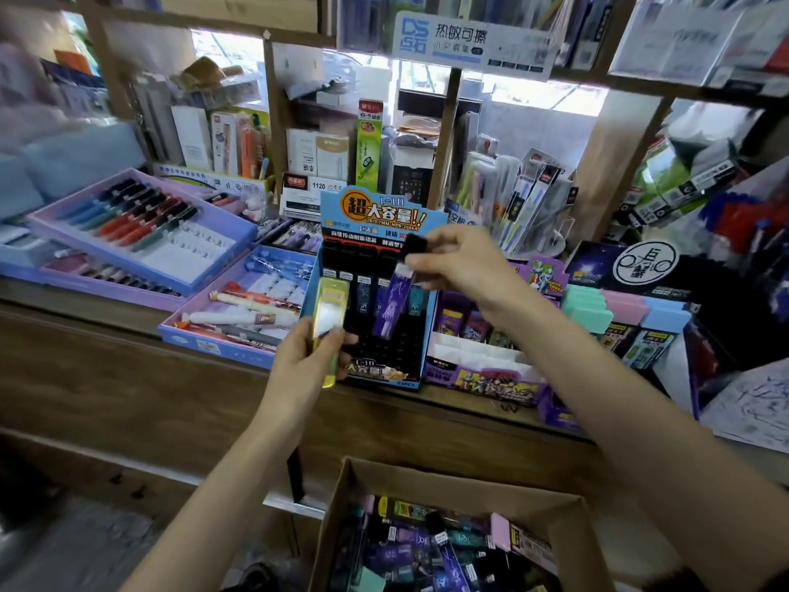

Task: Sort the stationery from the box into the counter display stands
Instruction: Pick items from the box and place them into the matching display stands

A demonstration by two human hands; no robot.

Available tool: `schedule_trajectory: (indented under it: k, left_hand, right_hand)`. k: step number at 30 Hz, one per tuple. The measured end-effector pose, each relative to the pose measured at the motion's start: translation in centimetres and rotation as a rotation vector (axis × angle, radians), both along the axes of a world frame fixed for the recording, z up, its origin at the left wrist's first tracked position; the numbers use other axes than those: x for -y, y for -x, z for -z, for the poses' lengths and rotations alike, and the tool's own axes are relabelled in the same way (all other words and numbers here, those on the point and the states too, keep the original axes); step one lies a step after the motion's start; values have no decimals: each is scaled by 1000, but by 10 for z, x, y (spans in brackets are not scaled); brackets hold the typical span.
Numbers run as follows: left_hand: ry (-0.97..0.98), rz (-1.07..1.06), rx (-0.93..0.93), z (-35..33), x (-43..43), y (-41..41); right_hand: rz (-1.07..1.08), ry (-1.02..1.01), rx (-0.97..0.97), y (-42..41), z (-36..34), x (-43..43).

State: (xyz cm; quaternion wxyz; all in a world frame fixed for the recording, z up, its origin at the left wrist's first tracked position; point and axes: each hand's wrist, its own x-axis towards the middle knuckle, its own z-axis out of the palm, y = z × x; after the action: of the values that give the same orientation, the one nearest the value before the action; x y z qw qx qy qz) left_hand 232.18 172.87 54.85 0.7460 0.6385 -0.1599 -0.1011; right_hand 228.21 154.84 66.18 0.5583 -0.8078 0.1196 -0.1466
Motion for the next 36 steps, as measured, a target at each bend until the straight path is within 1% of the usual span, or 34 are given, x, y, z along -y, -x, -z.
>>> schedule_trajectory:
  k: [2, 6, 9, 11, 15, 19, 22, 25, 28, 32, 34, 35, 36]
  left_hand:
    - [-64, 1, -6, 6, -4, -6]
    - [-127, 57, 12, 14, -13, -9]
    - [-112, 81, 11, 15, -16, -9]
    - [-88, 31, -8, 14, -17, -9]
    - [-85, -26, 66, 12, -21, -10]
    - [-5, -29, 21, 12, -23, -9]
    - [-18, -21, 29, 11, -23, -8]
    - [-29, 19, 50, 13, -21, -9]
    - [-30, 41, 68, 12, -18, -10]
    - [-41, 63, 97, 9, -13, -11]
    - [-50, 94, 123, 5, -10, -11]
    - [-56, 114, 139, 3, -8, -11]
    - [-60, 136, 158, 0, -5, -11]
  right_hand:
    - [54, 144, 16, -10, -10, 12]
    - [100, 469, -40, -31, -7, 20]
    - [84, 655, -55, -46, 5, 20]
    - [66, 746, -74, -53, 13, 19]
    - [76, 795, -62, -60, 23, 17]
    - [82, 658, -79, -63, 28, 20]
    - [94, 636, -121, -64, 37, 20]
    - [105, 715, -83, -63, 46, 18]
    - [84, 845, -27, -61, 52, 16]
    - [61, 1004, -76, -56, 40, 12]
    - [64, 1039, -86, -48, 30, 9]
    - [67, 1028, -53, -42, 24, 7]
    - [59, 972, -4, -33, 19, 3]
